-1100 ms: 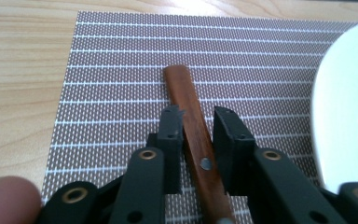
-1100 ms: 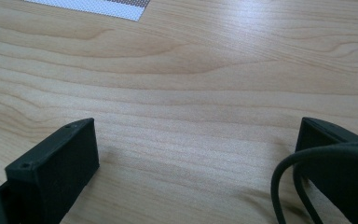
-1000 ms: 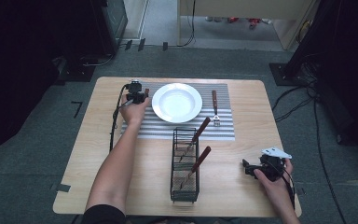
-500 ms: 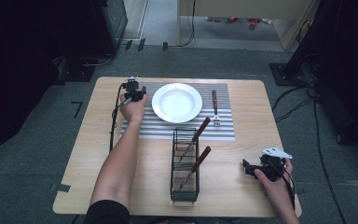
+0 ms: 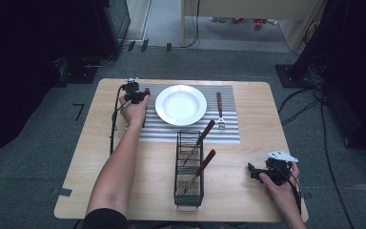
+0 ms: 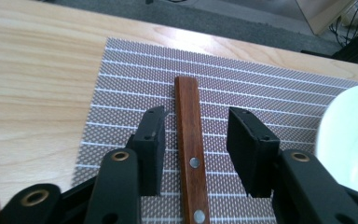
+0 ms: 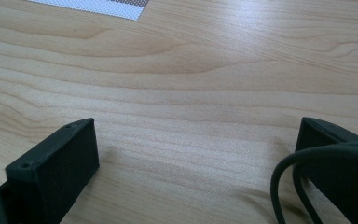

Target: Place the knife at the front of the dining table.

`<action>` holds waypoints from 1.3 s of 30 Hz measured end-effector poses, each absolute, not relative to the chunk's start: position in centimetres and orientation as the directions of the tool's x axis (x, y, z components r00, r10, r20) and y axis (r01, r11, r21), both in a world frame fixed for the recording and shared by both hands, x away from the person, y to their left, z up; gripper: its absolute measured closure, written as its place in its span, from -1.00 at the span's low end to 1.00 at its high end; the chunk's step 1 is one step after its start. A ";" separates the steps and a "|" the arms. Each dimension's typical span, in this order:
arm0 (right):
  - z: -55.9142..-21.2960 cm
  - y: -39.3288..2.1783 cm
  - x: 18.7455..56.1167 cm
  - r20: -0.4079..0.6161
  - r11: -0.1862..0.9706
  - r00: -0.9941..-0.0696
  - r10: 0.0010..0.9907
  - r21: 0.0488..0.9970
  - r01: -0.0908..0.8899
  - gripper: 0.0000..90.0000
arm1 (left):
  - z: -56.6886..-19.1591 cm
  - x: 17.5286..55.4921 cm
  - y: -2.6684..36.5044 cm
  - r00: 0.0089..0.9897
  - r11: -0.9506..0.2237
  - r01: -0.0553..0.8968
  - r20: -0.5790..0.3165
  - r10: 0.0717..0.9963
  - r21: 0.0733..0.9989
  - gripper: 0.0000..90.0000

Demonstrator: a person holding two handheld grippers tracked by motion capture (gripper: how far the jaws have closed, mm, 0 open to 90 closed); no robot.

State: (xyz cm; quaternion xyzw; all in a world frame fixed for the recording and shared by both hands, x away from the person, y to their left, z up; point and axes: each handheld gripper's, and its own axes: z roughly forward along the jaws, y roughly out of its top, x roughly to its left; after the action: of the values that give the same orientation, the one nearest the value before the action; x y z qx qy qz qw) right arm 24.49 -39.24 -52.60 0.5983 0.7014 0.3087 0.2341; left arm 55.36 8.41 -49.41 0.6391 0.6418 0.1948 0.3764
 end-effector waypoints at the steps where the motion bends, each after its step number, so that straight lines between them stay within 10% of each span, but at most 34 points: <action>1: -52.6 -39.2 24.5 0.040 0.095 -0.175 0.984 0.713 0.695 -1.00 | -49.1 55.1 8.6 0.106 0.106 0.671 -0.236 0.966 0.734 0.25; 19: -52.6 -39.1 24.5 0.027 0.101 -0.171 0.985 0.710 0.697 -1.00 | -43.6 48.6 11.7 0.218 0.080 0.597 -0.257 0.941 0.798 -0.75; 39: -52.6 -39.1 24.5 0.028 0.095 -0.163 0.986 0.710 0.698 -1.00 | -39.8 38.9 13.6 0.348 0.016 0.525 -0.232 0.908 0.851 -0.78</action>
State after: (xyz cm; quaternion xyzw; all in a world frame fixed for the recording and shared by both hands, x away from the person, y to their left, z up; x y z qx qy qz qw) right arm 24.54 -39.09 -52.61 0.6011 0.7005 0.3016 0.2389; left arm 38.89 13.64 -39.85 0.6715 0.5337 0.2029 0.4723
